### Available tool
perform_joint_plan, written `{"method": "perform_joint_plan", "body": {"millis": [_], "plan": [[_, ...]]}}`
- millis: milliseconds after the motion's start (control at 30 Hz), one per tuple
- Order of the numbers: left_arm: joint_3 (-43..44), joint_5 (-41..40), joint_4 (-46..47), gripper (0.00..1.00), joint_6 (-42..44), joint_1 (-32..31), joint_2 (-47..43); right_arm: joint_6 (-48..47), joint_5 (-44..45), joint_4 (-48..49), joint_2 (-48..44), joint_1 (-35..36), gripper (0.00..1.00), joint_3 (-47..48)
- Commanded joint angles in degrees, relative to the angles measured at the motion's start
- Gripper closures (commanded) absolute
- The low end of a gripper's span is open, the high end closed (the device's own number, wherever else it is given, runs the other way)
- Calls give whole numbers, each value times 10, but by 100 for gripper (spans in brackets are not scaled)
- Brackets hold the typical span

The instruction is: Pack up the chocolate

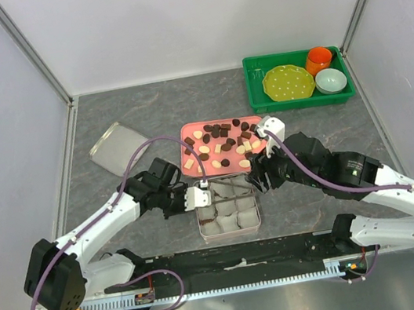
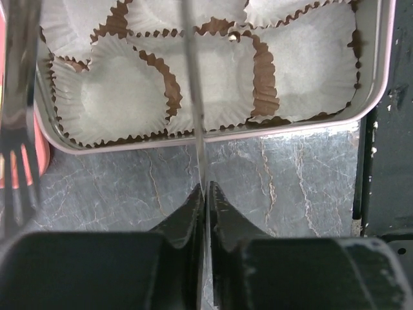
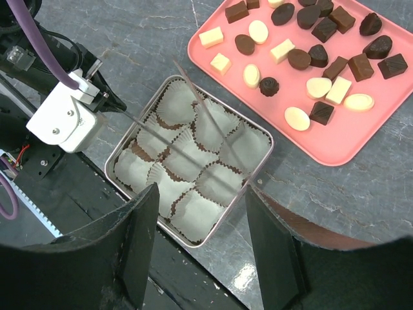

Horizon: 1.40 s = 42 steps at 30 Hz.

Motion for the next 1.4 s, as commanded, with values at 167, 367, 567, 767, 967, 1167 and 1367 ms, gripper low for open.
{"method": "perform_joint_plan", "body": {"millis": [167,367,567,767,967,1167,1367], "plan": [[17,-22,4,99,-45,-10,-29,8,10,-9,-9,-3,36,17],[59,-40,-18,99,-91,-10,-67,5,30,-12,-25,-3,30,32],[145,-66,-52,99,-152,-9,-100,-5,36,13,-53,-3,15,53],[209,-35,-63,98,-248,2,-110,-17,6,45,-90,-4,2,65],[257,133,-109,98,-309,45,-99,-57,-100,81,-100,-3,2,51],[307,242,-148,99,-331,72,-84,-73,-147,100,-77,-4,2,41],[333,319,-156,98,-344,83,-79,-92,-134,133,-66,-6,2,39]]}}
